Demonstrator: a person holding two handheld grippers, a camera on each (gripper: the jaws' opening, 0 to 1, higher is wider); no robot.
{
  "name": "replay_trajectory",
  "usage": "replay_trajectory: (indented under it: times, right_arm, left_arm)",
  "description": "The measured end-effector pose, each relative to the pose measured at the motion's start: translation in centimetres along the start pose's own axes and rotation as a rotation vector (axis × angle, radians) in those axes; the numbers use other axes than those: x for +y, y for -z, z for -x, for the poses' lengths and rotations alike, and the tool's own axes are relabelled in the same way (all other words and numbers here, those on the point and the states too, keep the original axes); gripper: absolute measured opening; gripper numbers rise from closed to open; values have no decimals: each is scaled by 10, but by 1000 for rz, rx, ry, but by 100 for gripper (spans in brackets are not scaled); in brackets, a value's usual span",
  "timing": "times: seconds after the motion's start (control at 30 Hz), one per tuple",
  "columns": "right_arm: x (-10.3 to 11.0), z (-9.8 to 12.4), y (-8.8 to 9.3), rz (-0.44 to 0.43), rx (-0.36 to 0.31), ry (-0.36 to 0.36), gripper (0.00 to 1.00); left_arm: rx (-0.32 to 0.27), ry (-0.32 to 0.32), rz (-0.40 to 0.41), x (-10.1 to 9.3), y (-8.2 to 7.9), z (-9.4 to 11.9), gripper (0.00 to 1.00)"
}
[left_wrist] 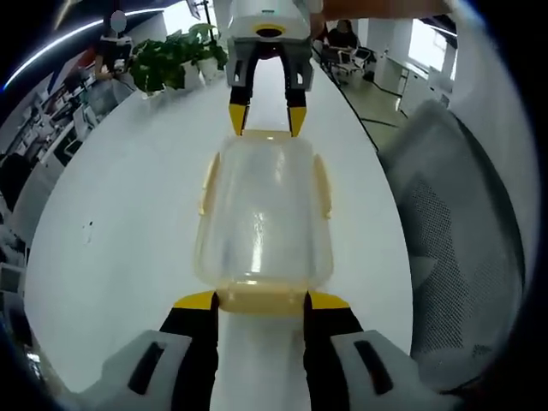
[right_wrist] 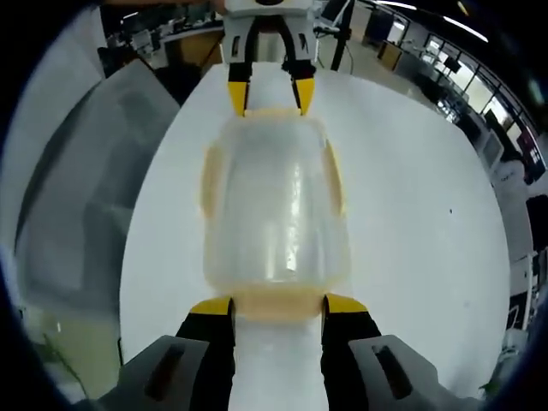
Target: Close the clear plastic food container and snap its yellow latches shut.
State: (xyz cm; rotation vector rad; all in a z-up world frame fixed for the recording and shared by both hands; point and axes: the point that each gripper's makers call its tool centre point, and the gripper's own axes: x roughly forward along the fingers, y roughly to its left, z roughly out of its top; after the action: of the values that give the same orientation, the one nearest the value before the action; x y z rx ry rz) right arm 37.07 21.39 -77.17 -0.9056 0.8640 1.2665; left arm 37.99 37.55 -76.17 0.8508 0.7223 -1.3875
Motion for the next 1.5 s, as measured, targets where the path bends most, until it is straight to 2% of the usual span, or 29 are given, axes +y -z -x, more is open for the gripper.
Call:
replay_trajectory:
  times: [1.07,1.5]
  right_arm:
    - [-3,16,42,-10,31,-9,37]
    - [-10,13,52,-12,51,-13,38]
  left_arm:
    - [-30,6,0,2,-35,-28,37]
    - [-35,9,0,7,-39,-37,37]
